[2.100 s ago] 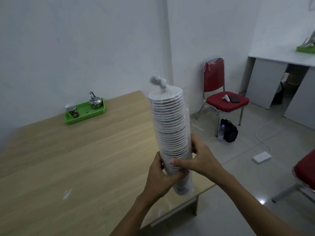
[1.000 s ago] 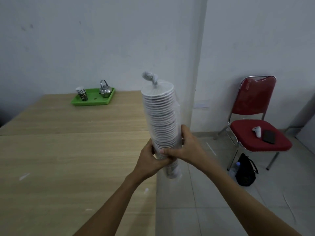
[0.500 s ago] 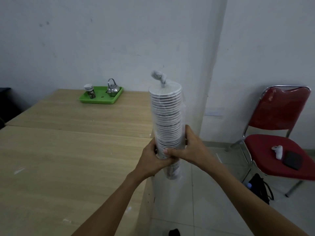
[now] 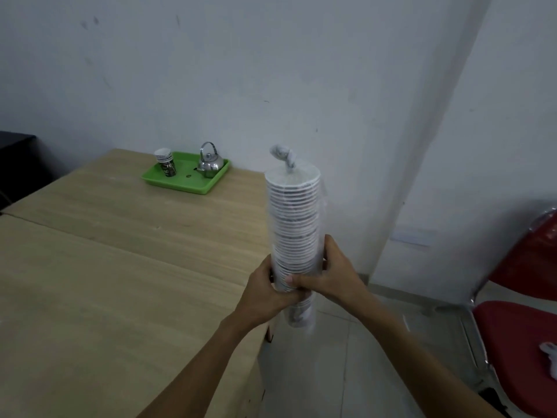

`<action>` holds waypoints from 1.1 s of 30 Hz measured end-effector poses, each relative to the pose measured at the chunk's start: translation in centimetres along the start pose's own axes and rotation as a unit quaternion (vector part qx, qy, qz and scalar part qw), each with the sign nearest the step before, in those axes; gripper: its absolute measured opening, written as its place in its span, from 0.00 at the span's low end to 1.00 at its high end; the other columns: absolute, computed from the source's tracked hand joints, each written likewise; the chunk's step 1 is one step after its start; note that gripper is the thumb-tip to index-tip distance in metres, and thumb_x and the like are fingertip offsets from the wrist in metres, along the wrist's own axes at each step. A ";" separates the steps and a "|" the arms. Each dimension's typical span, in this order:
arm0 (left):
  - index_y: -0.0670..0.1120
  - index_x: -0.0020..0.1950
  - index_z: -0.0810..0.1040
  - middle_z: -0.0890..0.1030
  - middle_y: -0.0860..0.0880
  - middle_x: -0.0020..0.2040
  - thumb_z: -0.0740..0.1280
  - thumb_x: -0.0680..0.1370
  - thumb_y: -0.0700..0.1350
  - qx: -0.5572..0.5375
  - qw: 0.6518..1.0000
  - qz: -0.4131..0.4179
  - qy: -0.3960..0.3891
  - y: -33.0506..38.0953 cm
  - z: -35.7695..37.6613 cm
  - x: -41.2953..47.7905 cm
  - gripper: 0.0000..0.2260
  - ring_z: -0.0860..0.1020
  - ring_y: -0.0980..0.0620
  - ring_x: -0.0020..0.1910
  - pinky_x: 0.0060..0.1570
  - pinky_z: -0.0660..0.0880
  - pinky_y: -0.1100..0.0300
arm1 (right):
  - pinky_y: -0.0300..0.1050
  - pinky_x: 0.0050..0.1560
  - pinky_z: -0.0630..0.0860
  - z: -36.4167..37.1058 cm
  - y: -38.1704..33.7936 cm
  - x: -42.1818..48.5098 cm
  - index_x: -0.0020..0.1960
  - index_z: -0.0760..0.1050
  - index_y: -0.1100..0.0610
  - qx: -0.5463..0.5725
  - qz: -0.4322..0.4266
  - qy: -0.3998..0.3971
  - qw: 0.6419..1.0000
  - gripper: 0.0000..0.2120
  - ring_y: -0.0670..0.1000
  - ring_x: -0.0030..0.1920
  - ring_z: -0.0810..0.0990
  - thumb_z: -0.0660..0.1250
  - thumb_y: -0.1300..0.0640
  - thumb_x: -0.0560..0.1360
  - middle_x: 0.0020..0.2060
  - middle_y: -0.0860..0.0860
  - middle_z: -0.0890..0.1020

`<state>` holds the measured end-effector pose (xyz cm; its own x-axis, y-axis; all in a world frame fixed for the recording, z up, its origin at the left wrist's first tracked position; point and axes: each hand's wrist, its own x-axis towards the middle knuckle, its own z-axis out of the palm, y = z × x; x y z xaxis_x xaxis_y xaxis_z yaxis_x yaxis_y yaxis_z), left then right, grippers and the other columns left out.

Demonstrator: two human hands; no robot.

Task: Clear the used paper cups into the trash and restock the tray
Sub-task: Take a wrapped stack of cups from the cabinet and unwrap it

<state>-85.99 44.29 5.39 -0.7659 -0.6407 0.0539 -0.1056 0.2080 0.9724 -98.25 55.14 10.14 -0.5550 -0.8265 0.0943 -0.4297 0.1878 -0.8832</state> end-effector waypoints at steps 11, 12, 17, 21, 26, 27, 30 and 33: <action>0.53 0.59 0.73 0.79 0.60 0.52 0.81 0.63 0.43 0.052 0.996 -0.038 0.060 -1.5 -0.7 12.4 0.29 0.78 0.68 0.49 0.43 0.75 0.71 | 0.33 0.48 0.75 -0.5 4.3 14.2 0.60 0.63 0.48 0.062 -0.006 -0.070 0.996 0.36 0.38 0.54 0.74 0.81 0.50 0.60 0.54 0.39 0.74; 0.54 0.58 0.72 0.79 0.60 0.52 0.81 0.63 0.42 0.062 0.995 -0.036 0.072 -1.6 -0.7 13.5 0.29 0.78 0.69 0.49 0.43 0.75 0.71 | 0.37 0.50 0.77 -0.4 4.9 15.6 0.60 0.64 0.50 0.065 -0.008 -0.072 0.995 0.36 0.41 0.55 0.75 0.81 0.51 0.60 0.55 0.42 0.75; 0.58 0.53 0.70 0.78 0.59 0.52 0.81 0.62 0.40 0.092 0.986 -0.042 0.130 -1.9 -1.1 18.5 0.28 0.77 0.70 0.49 0.42 0.74 0.73 | 0.54 0.53 0.78 -0.5 6.5 22.1 0.61 0.66 0.54 0.066 -0.027 -0.097 0.993 0.36 0.49 0.56 0.77 0.81 0.52 0.60 0.56 0.47 0.77; 0.54 0.58 0.70 0.77 0.59 0.54 0.82 0.61 0.44 0.112 0.980 -0.040 0.162 -2.1 -2.0 21.9 0.32 0.77 0.67 0.51 0.45 0.74 0.72 | 0.48 0.52 0.79 -0.1 6.9 26.3 0.60 0.65 0.52 0.084 -0.032 -0.124 0.988 0.34 0.48 0.55 0.77 0.81 0.55 0.61 0.55 0.46 0.76; 0.50 0.61 0.70 0.76 0.62 0.53 0.81 0.63 0.40 0.113 0.976 -0.033 0.185 -2.7 -3.4 25.1 0.31 0.75 0.73 0.50 0.44 0.73 0.74 | 0.39 0.46 0.77 1.1 6.8 30.3 0.61 0.65 0.54 0.088 -0.027 -0.155 0.984 0.34 0.47 0.54 0.76 0.80 0.57 0.62 0.54 0.47 0.75; 0.50 0.60 0.70 0.76 0.62 0.53 0.81 0.63 0.40 0.113 0.975 -0.033 0.187 -2.9 -3.7 25.5 0.31 0.75 0.73 0.50 0.43 0.73 0.74 | 0.35 0.44 0.75 1.2 6.7 30.8 0.62 0.64 0.55 0.087 -0.026 -0.158 0.983 0.34 0.46 0.53 0.76 0.80 0.57 0.62 0.54 0.47 0.75; 0.50 0.61 0.70 0.77 0.61 0.53 0.81 0.63 0.41 0.112 0.975 -0.041 0.186 -4.0 -4.8 27.3 0.31 0.75 0.72 0.50 0.43 0.73 0.74 | 0.32 0.43 0.72 2.1 7.0 32.8 0.63 0.64 0.55 0.084 -0.016 -0.163 0.983 0.35 0.47 0.54 0.75 0.80 0.56 0.63 0.56 0.47 0.74; 0.50 0.62 0.70 0.77 0.61 0.53 0.81 0.63 0.41 0.108 0.976 -0.040 0.186 -4.7 -5.7 28.7 0.31 0.75 0.71 0.51 0.44 0.73 0.73 | 0.34 0.46 0.73 2.9 7.1 34.5 0.64 0.64 0.56 0.073 -0.013 -0.166 0.983 0.36 0.47 0.55 0.75 0.79 0.56 0.63 0.57 0.48 0.74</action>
<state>-103.90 20.73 3.65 -0.4718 -0.8763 0.0978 -0.3173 0.2723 0.9084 -118.39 26.46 5.81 -0.2715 -0.9623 -0.0169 -0.3208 0.1070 -0.9411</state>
